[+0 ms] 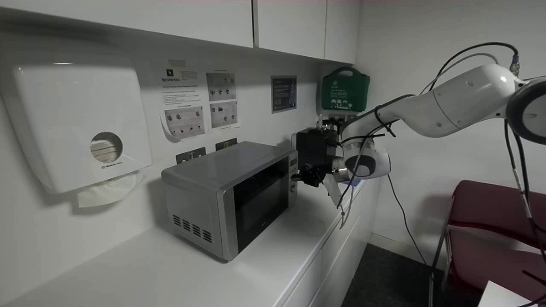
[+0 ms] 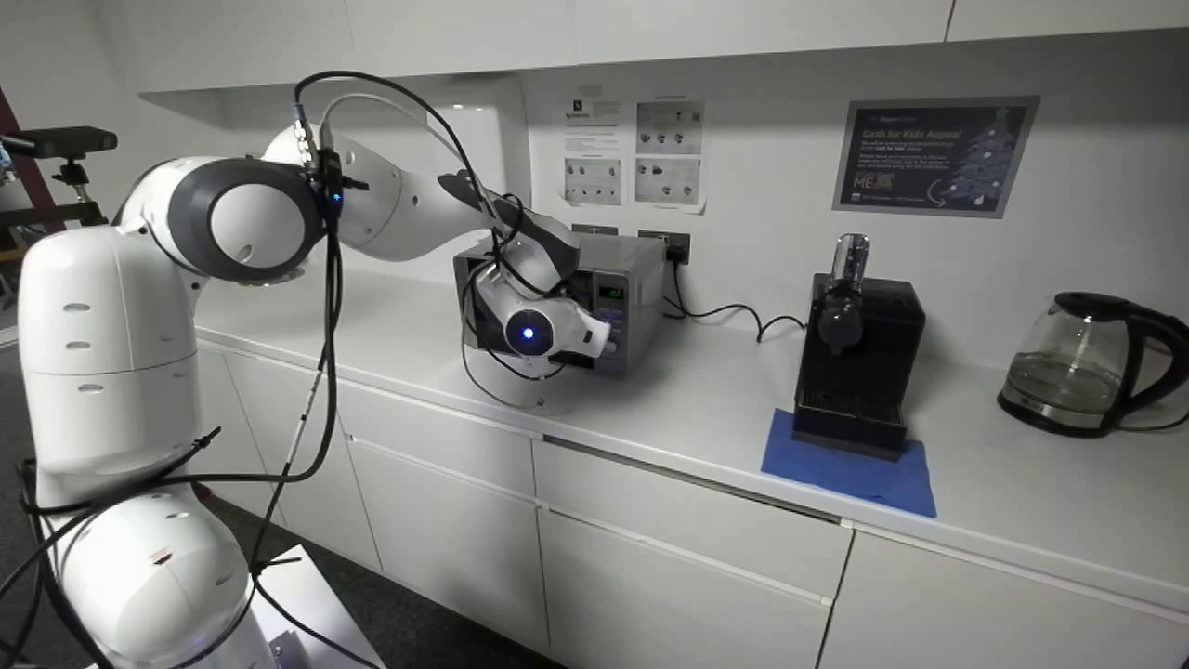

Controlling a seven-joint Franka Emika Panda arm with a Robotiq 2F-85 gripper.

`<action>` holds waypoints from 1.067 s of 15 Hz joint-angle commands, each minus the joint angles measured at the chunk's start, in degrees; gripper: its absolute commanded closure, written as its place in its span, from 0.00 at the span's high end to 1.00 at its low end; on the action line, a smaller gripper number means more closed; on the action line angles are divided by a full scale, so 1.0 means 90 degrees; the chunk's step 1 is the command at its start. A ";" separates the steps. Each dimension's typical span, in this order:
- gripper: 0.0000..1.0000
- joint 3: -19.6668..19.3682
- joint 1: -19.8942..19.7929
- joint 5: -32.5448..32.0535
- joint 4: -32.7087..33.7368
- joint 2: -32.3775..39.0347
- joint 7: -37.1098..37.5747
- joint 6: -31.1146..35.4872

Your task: Press a button on the microwave.

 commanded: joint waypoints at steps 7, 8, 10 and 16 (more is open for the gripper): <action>0.00 0.0653 -0.0104 -0.4078 -0.1678 -0.1232 0.3630 0.1599; 0.00 0.0703 -0.0112 -0.4648 -0.1914 -0.1242 0.4165 0.1720; 0.00 0.0746 -0.0161 -0.5757 -0.2404 -0.1280 0.5208 0.1429; 0.00 0.0585 -0.0495 -0.9128 -0.2875 -0.1673 0.7971 -0.0960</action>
